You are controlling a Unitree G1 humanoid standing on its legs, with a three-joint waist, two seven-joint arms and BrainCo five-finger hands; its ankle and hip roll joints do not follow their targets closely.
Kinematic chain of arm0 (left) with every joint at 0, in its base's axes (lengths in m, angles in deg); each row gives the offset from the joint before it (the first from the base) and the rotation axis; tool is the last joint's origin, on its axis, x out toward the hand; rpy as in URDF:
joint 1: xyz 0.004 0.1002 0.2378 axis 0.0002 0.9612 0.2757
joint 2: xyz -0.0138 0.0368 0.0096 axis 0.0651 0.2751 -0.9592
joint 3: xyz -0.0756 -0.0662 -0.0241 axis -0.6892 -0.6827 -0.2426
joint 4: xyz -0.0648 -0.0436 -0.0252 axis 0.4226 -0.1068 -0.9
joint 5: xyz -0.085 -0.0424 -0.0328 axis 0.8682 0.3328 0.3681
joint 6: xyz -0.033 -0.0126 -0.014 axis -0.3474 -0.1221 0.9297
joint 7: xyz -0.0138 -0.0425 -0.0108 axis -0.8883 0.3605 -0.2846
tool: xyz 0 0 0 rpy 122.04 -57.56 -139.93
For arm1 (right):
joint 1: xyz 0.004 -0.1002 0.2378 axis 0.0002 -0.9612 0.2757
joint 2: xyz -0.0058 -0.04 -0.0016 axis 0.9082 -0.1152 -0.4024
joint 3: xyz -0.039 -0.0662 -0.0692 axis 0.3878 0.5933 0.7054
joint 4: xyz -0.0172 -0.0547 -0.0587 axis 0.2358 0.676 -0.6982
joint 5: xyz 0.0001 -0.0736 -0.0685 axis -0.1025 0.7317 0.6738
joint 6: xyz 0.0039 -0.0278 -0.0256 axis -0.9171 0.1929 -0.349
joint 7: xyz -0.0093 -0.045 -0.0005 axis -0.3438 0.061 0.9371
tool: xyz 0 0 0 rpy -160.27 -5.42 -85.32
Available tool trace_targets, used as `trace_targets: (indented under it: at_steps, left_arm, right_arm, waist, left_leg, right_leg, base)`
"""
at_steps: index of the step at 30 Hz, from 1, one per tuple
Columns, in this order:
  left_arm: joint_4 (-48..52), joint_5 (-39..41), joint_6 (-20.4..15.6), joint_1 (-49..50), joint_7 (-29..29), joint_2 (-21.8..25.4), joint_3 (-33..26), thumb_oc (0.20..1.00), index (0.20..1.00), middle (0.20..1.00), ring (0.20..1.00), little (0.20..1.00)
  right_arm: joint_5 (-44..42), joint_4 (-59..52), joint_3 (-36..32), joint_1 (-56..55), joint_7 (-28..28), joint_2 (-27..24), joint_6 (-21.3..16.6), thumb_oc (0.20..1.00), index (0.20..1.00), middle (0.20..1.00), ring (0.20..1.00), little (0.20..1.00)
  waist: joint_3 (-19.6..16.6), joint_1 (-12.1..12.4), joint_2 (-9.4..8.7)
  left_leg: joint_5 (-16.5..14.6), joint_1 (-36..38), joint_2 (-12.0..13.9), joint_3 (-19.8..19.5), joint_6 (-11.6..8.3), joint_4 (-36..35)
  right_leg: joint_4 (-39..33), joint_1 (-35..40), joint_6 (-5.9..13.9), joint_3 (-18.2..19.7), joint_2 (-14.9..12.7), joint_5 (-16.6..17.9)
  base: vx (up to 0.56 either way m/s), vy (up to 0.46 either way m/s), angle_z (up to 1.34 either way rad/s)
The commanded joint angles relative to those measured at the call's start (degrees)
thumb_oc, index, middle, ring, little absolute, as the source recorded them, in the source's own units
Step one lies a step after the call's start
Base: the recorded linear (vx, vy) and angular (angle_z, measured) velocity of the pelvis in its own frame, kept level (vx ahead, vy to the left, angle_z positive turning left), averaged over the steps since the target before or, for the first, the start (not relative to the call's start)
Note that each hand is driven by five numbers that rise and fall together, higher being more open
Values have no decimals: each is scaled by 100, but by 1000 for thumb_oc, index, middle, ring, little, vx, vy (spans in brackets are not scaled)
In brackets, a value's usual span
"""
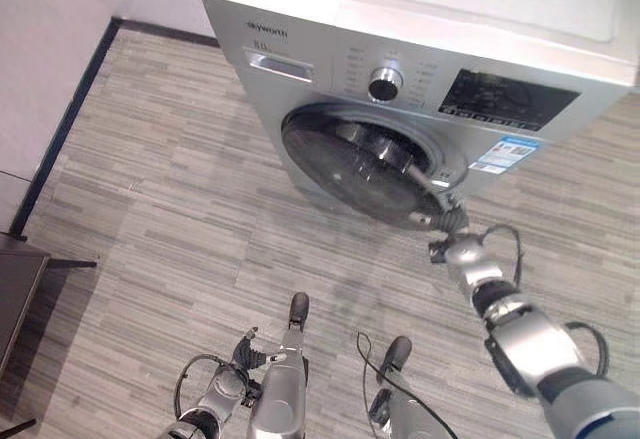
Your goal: Grab the laundry basket,head to the washer,open it,put in the laundry and shut it.
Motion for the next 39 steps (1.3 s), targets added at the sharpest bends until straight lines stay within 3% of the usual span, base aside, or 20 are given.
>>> trace_targets:
  at_steps: [1,6,8,9,13,14,15,17,21,23,24,25,27,28,29,31,32,34,36,39]
  left_arm:
    - [-365,108,-5,-81,128,-390,414,1000,1000,1000,1000,1000]
    - [833,139,-237,396,421,20,245,1000,1000,1000,1000,1000]
    - [2580,122,-381,912,605,691,-190,1000,1000,1000,1000,1000]
    - [2596,123,-371,920,602,698,-193,1000,1000,1000,1000,1000]
    - [4476,-855,-426,1326,833,1608,-804,1000,1000,1000,1000,1000]
    - [5051,-1513,-431,1369,1132,1978,-1072,1000,1000,1000,1000,1000]
    - [5930,-2382,-444,1469,1592,2450,-1800,1000,1000,1000,1000,1000]
    - [6977,-2600,-498,1647,1779,2458,-2674,1000,1000,1000,1000,1000]
    - [8014,-2090,-837,1435,1390,2260,-2913,1000,1000,1000,1000,1000]
    - [8570,-69,-1192,1129,-124,2328,-2213,1000,1000,1000,1000,1000]
    - [8571,-21,-1188,1113,-164,2333,-2218,1000,1000,1000,1000,1000]
    - [8660,2072,-973,876,-1663,2600,-1285,1000,1000,1000,1000,1000]
    - [8636,2086,-984,844,-1675,2599,-1266,1000,1000,1000,1000,1000]
    - [8357,2709,-682,629,-2090,2566,-729,1000,1000,1000,1000,1000]
    - [7886,3706,32,63,-2829,2585,380,1000,1000,1000,1000,1000]
    - [7025,4180,404,-460,-2900,2117,1240,1000,1000,1000,1000,1000]
    - [6999,4179,391,-485,-2905,2100,1256,1000,1000,1000,1000,1000]
    - [5475,4052,853,-1452,-2798,1340,2131,1000,1000,1000,1000,1000]
    - [4570,3070,842,-2011,-2643,1139,2387,1000,1000,1000,1000,1000]
    - [2327,1624,717,-2414,-2133,81,2229,1000,1000,1000,1000,1000]
  right_arm:
    - [-321,-327,206,-33,-860,1382,-220,1000,1000,1000,1000,1000]
    - [-806,-644,646,-1009,-1199,1727,-236,1000,1000,1000,1000,1000]
    - [-634,-795,799,-1541,-1378,1607,-234,1000,1000,1000,1000,1000]
    - [-633,-796,799,-1543,-1377,1610,-234,1000,1000,1000,1000,1000]
    - [-255,-573,505,-1902,-1415,1382,-237,1000,1000,1000,1000,1000]
    - [-146,-497,366,-2040,-1421,1312,-251,1000,1000,1000,1000,1000]
    - [3,-421,126,-2274,-1411,1212,-273,1000,1000,1000,1000,1000]
    - [231,-277,-77,-2499,-1398,1117,-243,1000,1000,1000,1000,1000]
    - [498,91,-388,-2676,-1398,1001,-205,1000,1000,1000,1000,1000]
    - [743,388,-684,-2716,-1361,833,-108,1000,1000,1000,1000,1000]
    - [747,387,-701,-2711,-1363,827,-108,1000,1000,1000,1000,1000]
    - [893,423,-898,-2780,-1461,672,-40,1000,1000,1000,1000,1000]
    - [895,420,-917,-2776,-1462,667,-38,1000,1000,1000,1000,1000]
    - [939,439,-918,-2783,-1531,620,-10,1000,1000,1000,1000,1000]
    - [1108,505,-863,-2749,-1646,571,60,1000,1000,1000,1000,1000]
    - [1187,554,-763,-2690,-1673,556,110,1000,1000,1000,1000,1000]
    - [1188,554,-776,-2684,-1674,547,111,1000,1000,1000,1000,1000]
    - [1170,507,-679,-2454,-1694,471,239,1000,1000,1000,1000,1000]
    - [1191,449,-613,-2268,-1738,399,280,1000,1000,1000,1000,1000]
    - [1221,381,-375,-1999,-1738,419,351,1000,1000,1000,1000,1000]
  waist:
    - [126,364,-285]
    - [-92,439,-373]
    - [-275,566,-396]
    - [-284,556,-408]
    - [-473,620,-394]
    - [-526,645,-395]
    - [-610,683,-407]
    - [-704,659,-455]
    - [-828,583,-485]
    - [-930,415,-403]
    - [-929,425,-406]
    - [-1064,210,-299]
    - [-1073,221,-309]
    - [-1110,147,-276]
    - [-1169,-32,-227]
    - [-1183,-225,-230]
    - [-1188,-218,-233]
    - [-1150,-528,-217]
    - [-1080,-654,-210]
    - [-920,-821,-244]
  left_leg:
    - [-637,360,32,-109,-20,68]
    - [-770,684,39,-71,10,149]
    - [-843,987,106,-81,-1,137]
    - [-825,967,91,-87,5,136]
    - [-855,1146,111,-130,-17,85]
    - [-860,1180,125,-149,-34,63]
    - [-901,1268,148,-155,-69,18]
    - [-892,1305,138,-182,-79,-11]
    - [-897,1324,123,-185,-102,-31]
    - [-927,1390,125,-139,-107,-34]
    - [-897,1373,114,-141,-100,-42]
    - [-950,1501,127,-60,-92,-61]
    - [-918,1474,110,-62,-82,-71]
    - [-925,1513,118,-43,-74,-72]
    - [-946,1578,114,-16,-62,-72]
    - [-990,1659,120,14,-51,-72]
    - [-972,1635,107,10,-44,-72]
    - [-975,1621,75,40,-15,-72]
    - [-977,1583,65,88,7,-72]
    - [-954,1533,69,219,30,-72]
  right_leg:
    - [14,-217,365,428,-699,40]
    - [14,133,374,350,-721,-18]
    - [71,437,386,236,-702,-134]
    - [67,424,389,230,-715,-119]
    - [87,643,396,117,-686,-223]
    - [92,693,398,78,-678,-254]
    - [88,800,398,35,-652,-314]
    - [73,859,394,-16,-661,-308]
    - [64,911,395,-83,-651,-326]
    - [77,966,408,-80,-630,-346]
    - [69,949,408,-81,-639,-319]
    - [79,1012,421,-33,-623,-337]
    - [73,985,424,-35,-638,-312]
    - [77,1001,430,-12,-639,-310]
    - [81,1027,441,52,-629,-317]
    - [84,1062,444,114,-614,-331]
    - [81,1043,447,111,-626,-315]
    - [93,952,462,229,-622,-278]
    - [108,829,485,319,-629,-259]
    - [166,627,476,478,-632,-252]
  base:
    - [34,24,2]
    - [48,5,2]
    - [99,-24,15]
    - [99,-21,15]
    - [61,-15,8]
    - [75,-33,6]
    - [92,-47,6]
    - [71,-56,3]
    - [32,-31,10]
    - [27,18,23]
    - [83,77,1]
    - [63,68,-6]
    - [47,44,-5]
    - [87,55,-24]
    - [120,54,-23]
    - [83,28,-7]
    - [23,20,-7]
    - [-13,46,-14]
    - [-57,58,-15]
    - [-87,51,-37]
